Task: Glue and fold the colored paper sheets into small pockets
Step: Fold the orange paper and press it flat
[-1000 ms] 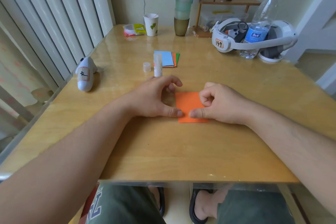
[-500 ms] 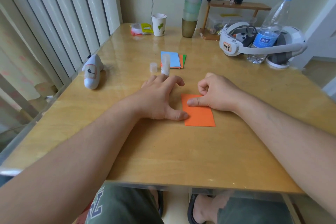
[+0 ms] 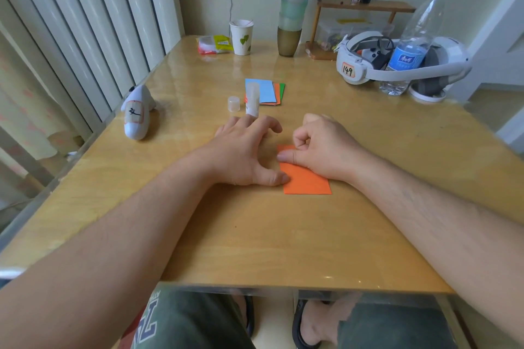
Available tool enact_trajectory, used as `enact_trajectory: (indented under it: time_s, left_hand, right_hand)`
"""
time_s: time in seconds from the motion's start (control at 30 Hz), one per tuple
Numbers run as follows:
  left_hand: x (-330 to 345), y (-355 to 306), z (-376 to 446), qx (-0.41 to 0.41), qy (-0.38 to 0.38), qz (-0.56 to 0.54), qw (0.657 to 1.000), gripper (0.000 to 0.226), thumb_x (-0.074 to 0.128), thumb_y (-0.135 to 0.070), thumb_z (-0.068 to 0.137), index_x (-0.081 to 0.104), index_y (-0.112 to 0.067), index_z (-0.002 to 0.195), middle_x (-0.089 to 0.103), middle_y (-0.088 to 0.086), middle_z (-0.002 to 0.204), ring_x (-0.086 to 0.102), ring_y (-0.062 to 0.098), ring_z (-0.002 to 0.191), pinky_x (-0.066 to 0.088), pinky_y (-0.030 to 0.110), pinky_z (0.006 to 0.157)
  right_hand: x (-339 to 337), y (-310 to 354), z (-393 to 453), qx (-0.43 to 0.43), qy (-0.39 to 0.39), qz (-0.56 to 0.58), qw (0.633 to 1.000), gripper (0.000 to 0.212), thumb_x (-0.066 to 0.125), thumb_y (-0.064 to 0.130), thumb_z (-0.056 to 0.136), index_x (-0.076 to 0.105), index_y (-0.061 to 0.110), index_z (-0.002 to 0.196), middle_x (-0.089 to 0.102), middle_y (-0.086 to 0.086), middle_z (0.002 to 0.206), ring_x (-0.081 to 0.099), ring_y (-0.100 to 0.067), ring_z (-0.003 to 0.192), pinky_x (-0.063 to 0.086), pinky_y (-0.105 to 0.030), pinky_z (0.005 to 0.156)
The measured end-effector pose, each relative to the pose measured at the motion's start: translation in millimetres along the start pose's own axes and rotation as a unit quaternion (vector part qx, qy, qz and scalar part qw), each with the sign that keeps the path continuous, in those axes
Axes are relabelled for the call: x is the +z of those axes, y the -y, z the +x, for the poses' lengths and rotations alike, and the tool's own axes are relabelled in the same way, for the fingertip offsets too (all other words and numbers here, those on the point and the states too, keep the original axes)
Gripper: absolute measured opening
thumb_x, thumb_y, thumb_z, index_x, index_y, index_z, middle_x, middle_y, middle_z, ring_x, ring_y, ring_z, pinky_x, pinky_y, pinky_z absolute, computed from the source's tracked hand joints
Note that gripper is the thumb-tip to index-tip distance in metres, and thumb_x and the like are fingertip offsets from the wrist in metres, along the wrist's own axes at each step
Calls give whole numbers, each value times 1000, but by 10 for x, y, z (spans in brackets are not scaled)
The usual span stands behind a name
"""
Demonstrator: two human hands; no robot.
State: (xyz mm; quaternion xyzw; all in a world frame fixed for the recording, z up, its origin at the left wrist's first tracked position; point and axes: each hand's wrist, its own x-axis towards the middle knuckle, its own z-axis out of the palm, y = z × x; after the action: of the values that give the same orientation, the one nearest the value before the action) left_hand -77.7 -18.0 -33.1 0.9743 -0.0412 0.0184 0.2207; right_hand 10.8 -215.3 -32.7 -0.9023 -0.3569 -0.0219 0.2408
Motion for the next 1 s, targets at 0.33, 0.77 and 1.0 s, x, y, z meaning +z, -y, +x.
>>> enact_trajectory:
  time_s: [0.33,0.77,1.0]
  left_hand:
    - [-33,-48,-78,38,3,-11,999,95,68,-82,49,35,-52,133,44,-10,125,36,20,123,34,48,113]
    - [-56,-43,-70,35,-6,-50,998,116,71,-91,45,23,-41,137,39,-5,126,34,13,118,35,48,113]
    - [0,-65,-46,36,-9,15,999,116,65,-92,46,25,-36,139,34,-8,124,38,22,122,34,48,112]
  right_hand:
    - [4,2,-290,-54,35,1,998,50,65,71,68,48,25,68,41,8,79,45,-17,88,37,-35,75]
    - [-91,-38,-185,-23,74,22,997,70,86,70,57,39,17,59,45,5,79,44,-9,79,32,-32,63]
    - [-86,-60,-30,-17,67,14,998,72,82,75,53,43,15,59,46,4,80,44,-8,77,32,-33,63]
